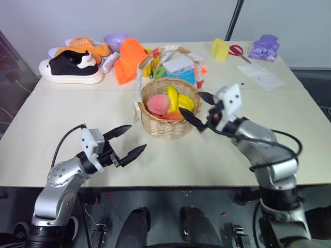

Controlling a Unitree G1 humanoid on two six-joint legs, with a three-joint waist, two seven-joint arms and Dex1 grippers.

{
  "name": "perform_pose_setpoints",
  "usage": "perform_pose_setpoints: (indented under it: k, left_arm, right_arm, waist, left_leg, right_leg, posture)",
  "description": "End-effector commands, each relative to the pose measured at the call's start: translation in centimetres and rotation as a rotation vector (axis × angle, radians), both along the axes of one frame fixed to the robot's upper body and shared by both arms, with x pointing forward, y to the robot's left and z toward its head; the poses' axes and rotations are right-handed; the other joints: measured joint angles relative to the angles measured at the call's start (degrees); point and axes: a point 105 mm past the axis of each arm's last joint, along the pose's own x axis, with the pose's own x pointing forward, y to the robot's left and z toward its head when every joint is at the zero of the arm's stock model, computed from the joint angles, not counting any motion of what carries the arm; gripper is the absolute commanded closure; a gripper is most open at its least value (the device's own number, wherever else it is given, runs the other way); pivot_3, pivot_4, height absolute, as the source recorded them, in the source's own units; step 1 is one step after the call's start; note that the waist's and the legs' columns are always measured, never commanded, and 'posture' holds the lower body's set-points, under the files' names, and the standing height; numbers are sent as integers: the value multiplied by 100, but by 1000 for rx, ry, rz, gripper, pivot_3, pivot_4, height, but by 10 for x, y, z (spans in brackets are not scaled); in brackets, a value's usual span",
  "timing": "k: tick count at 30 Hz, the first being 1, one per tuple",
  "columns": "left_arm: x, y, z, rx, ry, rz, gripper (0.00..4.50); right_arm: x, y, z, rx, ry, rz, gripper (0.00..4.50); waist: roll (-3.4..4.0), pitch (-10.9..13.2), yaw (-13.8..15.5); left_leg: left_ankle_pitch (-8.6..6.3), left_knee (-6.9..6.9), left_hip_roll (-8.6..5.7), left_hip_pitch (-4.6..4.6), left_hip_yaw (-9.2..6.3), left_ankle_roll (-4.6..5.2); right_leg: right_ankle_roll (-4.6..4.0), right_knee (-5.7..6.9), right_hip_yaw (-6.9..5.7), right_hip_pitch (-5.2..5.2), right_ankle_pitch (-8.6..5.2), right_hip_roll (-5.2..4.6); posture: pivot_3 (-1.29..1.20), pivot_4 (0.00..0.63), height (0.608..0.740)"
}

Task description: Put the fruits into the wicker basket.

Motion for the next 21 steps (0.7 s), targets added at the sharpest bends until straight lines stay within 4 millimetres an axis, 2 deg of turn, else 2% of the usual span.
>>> perform_pose_setpoints:
  k: [1, 8, 12, 17, 21]
  left_arm:
    - [2, -1, 11, 11, -51, -31, 0]
    - [5, 2, 14, 28, -54, -54, 0]
    - [6, 2, 19, 36, -72, -53, 0]
    - [7, 3, 20, 43, -83, -31, 0]
    - [7, 4, 20, 39, -83, -15, 0]
  right_arm:
    - [8, -30, 21, 4, -114, -202, 64]
    - [12, -17, 10, 43, -108, -235, 64]
    - [28, -8, 22, 65, -140, -238, 64]
    - [50, 9, 25, 47, -150, -198, 64]
    - [61, 13, 30, 58, -166, -180, 64]
  waist:
    - [0, 0, -20]
    - [1, 0, -14]
    - [1, 1, -13]
    - [0, 1, -14]
    - [1, 1, -1]
  left_leg:
    - [0, 2, 0, 4, 7, 0]
    - [1, -2, 11, 7, -1, -1]
    - [1, -2, 9, 2, 2, -1]
    - [1, 2, 8, 3, 4, -1]
    - [1, -4, 8, 3, 2, -1]
  right_leg:
    - [-4, 2, 2, 0, 3, 4]
    - [-9, 8, 1, -3, 6, 28]
    - [-5, 7, 2, -6, 7, 20]
    - [-7, 7, 2, -4, 7, 18]
    - [10, 8, 1, -6, 16, 19]
  posture:
    - [0, 150, 740]
    - [0, 150, 740]
    - [0, 150, 740]
    - [0, 150, 740]
    - [0, 150, 740]
